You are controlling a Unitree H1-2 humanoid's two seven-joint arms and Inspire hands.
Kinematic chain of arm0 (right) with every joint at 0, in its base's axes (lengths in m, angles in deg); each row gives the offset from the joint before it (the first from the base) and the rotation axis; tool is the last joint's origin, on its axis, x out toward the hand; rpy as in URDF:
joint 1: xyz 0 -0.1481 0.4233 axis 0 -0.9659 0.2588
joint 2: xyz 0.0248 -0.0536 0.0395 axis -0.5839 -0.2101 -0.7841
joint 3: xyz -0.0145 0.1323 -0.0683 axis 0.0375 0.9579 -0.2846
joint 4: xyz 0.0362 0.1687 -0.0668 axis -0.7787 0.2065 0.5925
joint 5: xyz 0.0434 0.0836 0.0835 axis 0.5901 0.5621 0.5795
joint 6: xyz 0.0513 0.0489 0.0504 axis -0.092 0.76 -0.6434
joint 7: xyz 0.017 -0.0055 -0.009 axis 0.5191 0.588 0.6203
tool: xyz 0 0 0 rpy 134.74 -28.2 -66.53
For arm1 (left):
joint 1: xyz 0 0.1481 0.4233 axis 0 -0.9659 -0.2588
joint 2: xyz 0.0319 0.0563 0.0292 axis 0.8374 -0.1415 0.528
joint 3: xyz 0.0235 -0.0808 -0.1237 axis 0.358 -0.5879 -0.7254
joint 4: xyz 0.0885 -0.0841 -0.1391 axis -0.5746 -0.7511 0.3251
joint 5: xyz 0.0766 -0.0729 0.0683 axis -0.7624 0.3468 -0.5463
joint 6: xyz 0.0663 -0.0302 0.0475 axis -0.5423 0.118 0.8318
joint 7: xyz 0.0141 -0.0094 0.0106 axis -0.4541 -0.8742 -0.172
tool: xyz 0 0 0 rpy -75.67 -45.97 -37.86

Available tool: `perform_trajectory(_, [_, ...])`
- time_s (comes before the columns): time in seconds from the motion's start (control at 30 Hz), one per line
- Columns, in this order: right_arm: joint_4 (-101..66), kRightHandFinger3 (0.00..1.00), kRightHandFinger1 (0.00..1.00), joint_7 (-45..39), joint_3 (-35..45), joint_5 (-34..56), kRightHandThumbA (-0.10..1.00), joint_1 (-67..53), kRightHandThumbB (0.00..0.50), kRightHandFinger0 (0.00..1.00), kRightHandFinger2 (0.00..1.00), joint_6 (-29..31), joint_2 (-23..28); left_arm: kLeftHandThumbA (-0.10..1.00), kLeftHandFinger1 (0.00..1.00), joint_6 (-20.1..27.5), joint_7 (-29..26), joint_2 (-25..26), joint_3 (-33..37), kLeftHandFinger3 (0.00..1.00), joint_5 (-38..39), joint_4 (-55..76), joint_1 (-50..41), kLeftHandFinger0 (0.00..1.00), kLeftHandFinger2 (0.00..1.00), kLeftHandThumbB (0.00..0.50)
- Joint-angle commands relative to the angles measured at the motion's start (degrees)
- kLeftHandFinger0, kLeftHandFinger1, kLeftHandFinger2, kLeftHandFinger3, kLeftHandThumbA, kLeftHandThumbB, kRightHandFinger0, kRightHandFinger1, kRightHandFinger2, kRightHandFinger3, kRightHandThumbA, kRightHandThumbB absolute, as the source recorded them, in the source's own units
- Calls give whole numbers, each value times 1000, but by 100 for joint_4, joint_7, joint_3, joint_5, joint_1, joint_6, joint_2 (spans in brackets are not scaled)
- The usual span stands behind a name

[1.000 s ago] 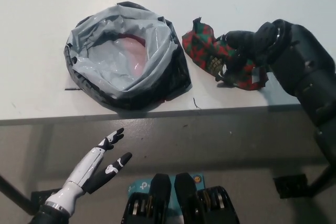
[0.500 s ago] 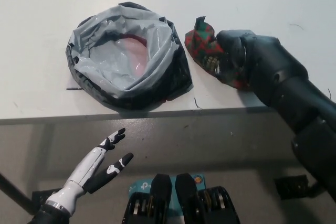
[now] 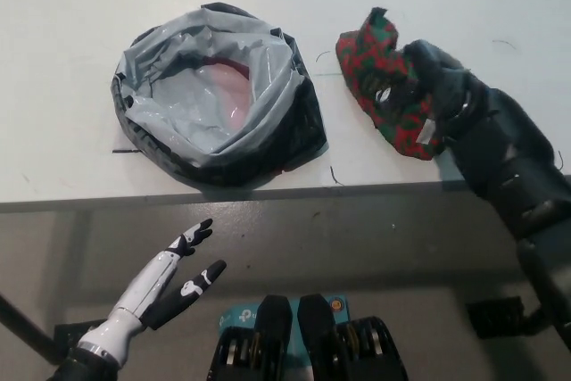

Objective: The robot uses its right hand to pick up a bag of coffee beans and puts it in the black plastic bag, then the robot grabs the top of the bag and lifts it.

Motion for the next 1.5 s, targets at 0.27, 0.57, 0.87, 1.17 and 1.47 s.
perform_trajectory(0.27, [601, 1000, 107, -1440, 5368, 4992, -100, -435, 142, 0, 615, -770, 143, 906, 1000, 162, -5, 122, -143, 1000, 140, 100, 173, 1000, 1000, 145])
perform_trajectory(0.57, [557, 941, 116, -1544, 6142, 5008, -100, -358, 160, 0, 653, -864, 62, 936, 1000, 160, -11, 127, -140, 1000, 120, 93, 164, 1000, 1000, 159])
perform_trajectory(0.87, [-82, 900, 276, -2308, 6222, 4906, -100, 144, 185, 0, 668, -1144, -53, 917, 1000, 146, -6, 118, -151, 1000, 150, 78, 150, 1000, 1000, 172])
perform_trajectory(1.17, [-2108, 962, 237, -1977, 5352, 5344, -100, 617, 154, 0, 705, -1721, -490, 867, 1000, 201, 31, 162, -115, 1000, 118, 52, 174, 1000, 1000, 130])
perform_trajectory(1.47, [-2883, 943, 184, -1645, 4279, 5536, -100, 986, 125, 0, 654, -1721, -677, 852, 1000, 138, 50, 136, -105, 1000, 130, 73, 169, 1000, 1000, 126])
